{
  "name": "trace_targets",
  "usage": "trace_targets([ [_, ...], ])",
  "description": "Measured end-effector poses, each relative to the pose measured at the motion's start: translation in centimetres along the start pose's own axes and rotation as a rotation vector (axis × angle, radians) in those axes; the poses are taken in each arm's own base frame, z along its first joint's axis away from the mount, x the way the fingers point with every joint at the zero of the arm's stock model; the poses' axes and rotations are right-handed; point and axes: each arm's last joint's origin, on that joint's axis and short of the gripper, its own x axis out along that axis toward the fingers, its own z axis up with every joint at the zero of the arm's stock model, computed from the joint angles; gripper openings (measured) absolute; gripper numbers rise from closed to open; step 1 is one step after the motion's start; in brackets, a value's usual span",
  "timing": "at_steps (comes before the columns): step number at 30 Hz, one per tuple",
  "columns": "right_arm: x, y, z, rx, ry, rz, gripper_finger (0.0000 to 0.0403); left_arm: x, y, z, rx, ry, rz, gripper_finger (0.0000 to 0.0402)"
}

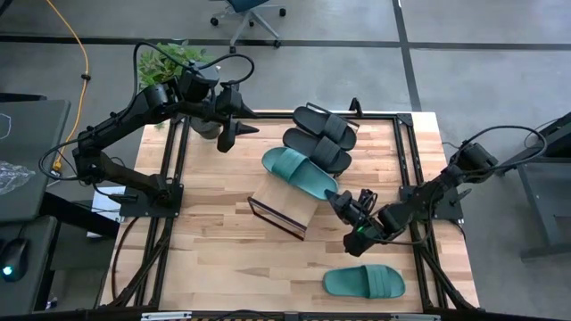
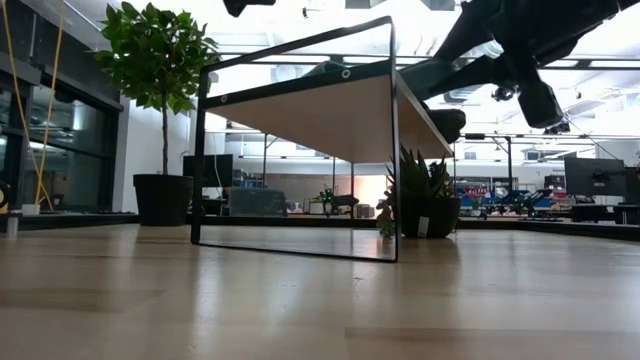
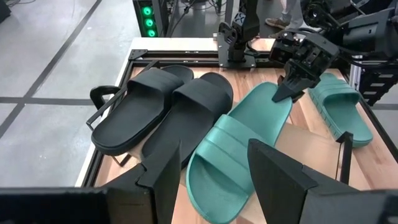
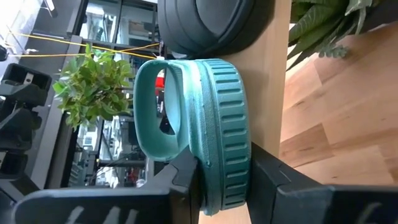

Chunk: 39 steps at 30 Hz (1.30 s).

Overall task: Pick and place slides into the shelf
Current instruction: Put the left green slipper on the shelf

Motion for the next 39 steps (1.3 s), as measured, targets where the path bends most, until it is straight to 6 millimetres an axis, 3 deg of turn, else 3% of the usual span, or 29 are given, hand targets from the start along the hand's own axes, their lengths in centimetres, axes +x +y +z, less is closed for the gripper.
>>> trace_targets([
  [9, 0.2, -0.1, 0.2, -0.015, -0.017, -0.004, 0.008, 0.0, 0.0, 0.0, 0.001, 0.003, -0.001, 0.0174],
  [27, 0.2, -0.5, 0.4, -0.058, 0.005, -0.044, 0.0167, 0.0, 0.0, 0.0, 0.002, 0.003, -0.001, 0.0174],
  [39, -0.4, -0.1, 1.7, -0.124, -0.015, -0.058, 0.0172, 0.0, -0.1, -0.2, -0.006, 0.023, -0.006, 0.0174],
])
